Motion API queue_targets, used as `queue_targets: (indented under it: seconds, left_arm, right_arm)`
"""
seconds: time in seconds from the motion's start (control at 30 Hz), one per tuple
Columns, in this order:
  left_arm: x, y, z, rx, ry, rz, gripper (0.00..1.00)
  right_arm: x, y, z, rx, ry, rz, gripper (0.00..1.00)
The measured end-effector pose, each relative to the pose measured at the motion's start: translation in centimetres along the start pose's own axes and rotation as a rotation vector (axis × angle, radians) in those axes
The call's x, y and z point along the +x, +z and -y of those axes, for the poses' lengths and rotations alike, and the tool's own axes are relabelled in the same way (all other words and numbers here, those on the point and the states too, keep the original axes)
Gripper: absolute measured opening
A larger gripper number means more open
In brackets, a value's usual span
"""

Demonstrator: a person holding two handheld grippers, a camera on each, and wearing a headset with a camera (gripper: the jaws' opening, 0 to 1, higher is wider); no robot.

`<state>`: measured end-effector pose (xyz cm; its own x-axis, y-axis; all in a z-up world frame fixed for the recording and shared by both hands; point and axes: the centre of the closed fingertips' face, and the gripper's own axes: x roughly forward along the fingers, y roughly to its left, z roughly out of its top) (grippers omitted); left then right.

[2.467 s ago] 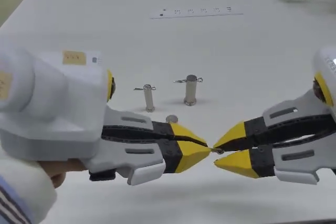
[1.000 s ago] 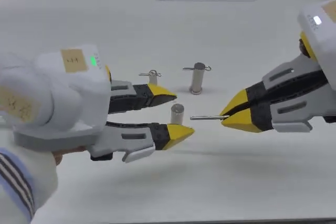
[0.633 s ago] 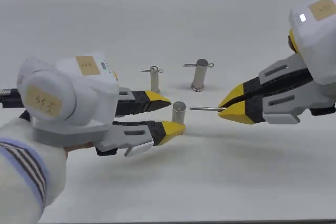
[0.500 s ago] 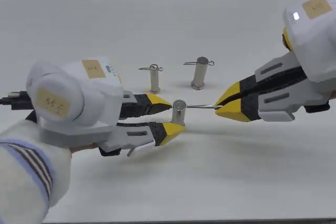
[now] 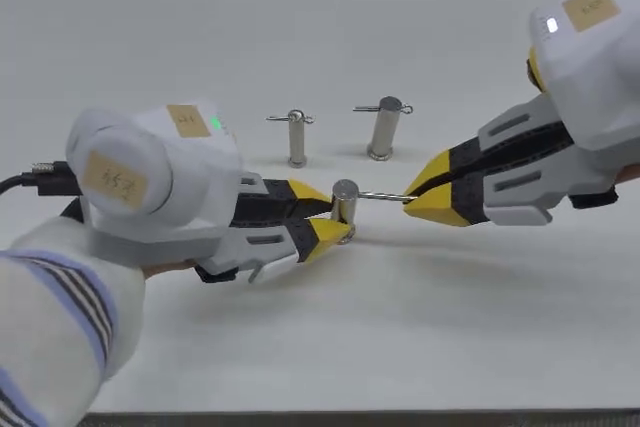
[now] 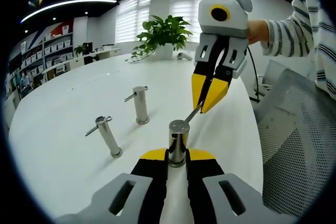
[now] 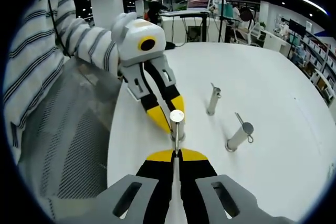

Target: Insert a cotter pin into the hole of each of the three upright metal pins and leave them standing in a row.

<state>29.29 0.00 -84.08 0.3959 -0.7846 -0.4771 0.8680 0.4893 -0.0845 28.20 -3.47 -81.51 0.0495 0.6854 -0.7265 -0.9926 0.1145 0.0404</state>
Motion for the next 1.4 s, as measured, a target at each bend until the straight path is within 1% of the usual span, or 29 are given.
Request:
queue_targets:
  seconds: [0.17, 0.23, 0.37, 0.43, 0.6, 0.73, 0.83, 0.93, 1.0, 1.13, 1.23, 1.4]
  left_arm:
    - [0.1, 0.1, 0.1, -0.015, 0.000, 0.003, 0.11]
    - [0.1, 0.0, 0.2, -0.018, -0.001, 0.003, 0.11]
    - [0.1, 0.0, 0.2, -0.030, 0.000, 0.004, 0.11]
    - [0.1, 0.0, 0.3, -0.034, -0.002, 0.003, 0.11]
    - [0.0, 0.0, 0.3, -0.043, -0.003, 0.005, 0.11]
    - [0.0, -0.1, 0.3, -0.046, -0.003, 0.005, 0.11]
    - [0.0, -0.1, 0.3, -0.047, -0.003, 0.005, 0.11]
    - [0.0, -0.1, 0.3, -0.050, -0.004, 0.005, 0.11]
    - [0.0, -0.1, 0.3, -0.049, -0.003, 0.004, 0.11]
    - [0.0, -0.2, 0.3, -0.049, -0.004, 0.002, 0.11]
    - [-0.1, -0.2, 0.3, -0.051, -0.004, 0.001, 0.11]
    - [-0.2, -0.3, 0.4, -0.050, -0.002, -0.004, 0.11]
  right_arm:
    - [0.6, 0.2, -0.6, 0.010, 0.005, 0.007, 0.05]
    - [0.9, 0.5, -0.7, 0.014, -0.006, 0.015, 0.05]
    - [1.3, 0.8, -0.7, 0.048, -0.026, 0.034, 0.05]
    - [1.7, 1.1, -0.4, 0.068, -0.037, 0.045, 0.05]
    - [2.1, 1.4, -0.1, 0.114, -0.063, 0.061, 0.05]
    - [2.2, 1.7, -0.5, 0.137, -0.054, 0.086, 0.07]
    - [1.8, 1.4, -0.2, 0.139, -0.071, 0.080, 0.11]
    - [1.2, 0.9, 0.0, 0.141, -0.088, 0.064, 0.10]
    - [1.1, 0.8, 0.0, 0.146, -0.086, 0.065, 0.09]
    - [1.0, 0.9, -0.2, 0.133, -0.081, 0.066, 0.08]
    - [1.3, 1.3, -0.6, 0.131, -0.068, 0.073, 0.04]
    - [1.6, 1.7, -0.2, 0.137, -0.075, 0.077, 0.03]
